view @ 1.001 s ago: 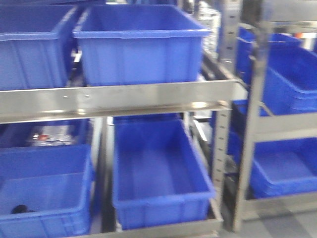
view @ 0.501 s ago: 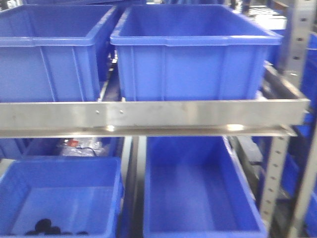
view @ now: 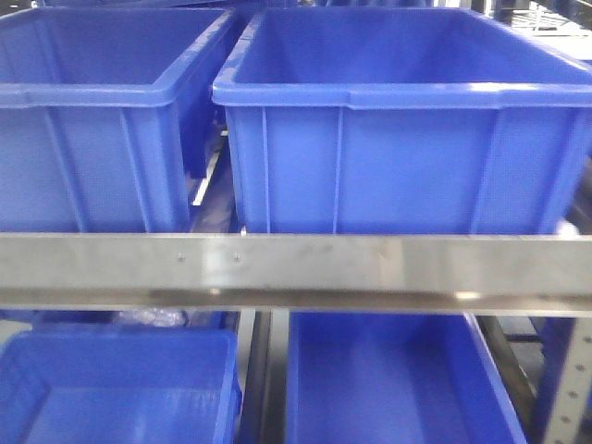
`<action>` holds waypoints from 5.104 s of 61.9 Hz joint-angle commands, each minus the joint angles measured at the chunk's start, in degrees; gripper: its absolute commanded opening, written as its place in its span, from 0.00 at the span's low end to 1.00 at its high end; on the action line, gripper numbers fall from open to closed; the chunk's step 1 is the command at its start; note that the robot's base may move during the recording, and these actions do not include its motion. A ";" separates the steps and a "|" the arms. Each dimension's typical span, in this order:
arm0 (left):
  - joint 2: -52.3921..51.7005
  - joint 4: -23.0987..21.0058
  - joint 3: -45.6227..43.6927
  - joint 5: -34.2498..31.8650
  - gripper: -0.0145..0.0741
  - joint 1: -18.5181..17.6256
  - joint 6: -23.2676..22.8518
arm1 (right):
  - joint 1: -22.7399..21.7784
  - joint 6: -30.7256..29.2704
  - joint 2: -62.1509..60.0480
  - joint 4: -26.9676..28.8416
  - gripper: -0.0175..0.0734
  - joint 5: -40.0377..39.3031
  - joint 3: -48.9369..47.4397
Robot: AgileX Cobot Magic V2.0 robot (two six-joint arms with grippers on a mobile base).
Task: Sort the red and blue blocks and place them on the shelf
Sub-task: 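Drive up to the shelf, bringing both held cubes over the bins, then lower the red cube into a blue bin with the right gripper, then lower the blue cube into a blue bin with the left gripper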
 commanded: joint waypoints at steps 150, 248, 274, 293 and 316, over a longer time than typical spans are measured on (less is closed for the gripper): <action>-0.17 0.36 -1.60 -4.25 0.30 0.19 -0.49 | -0.48 -0.28 0.40 -0.25 0.25 -4.91 -1.66; 13.77 -0.68 -12.43 -16.23 0.30 0.19 -0.30 | 6.66 -2.70 26.21 -0.25 0.25 -22.95 -12.43; 27.81 -0.05 -20.69 -18.68 0.30 0.19 -0.15 | 7.01 -2.70 39.05 -0.25 0.25 -30.54 -16.71; 32.32 0.71 -21.57 -19.66 0.44 0.19 -0.15 | 7.01 -2.70 42.52 -0.30 0.27 -30.93 -16.71; 32.32 2.32 -21.57 -19.34 0.88 0.19 -0.15 | 7.01 -2.95 42.58 -4.76 0.86 -32.43 -16.71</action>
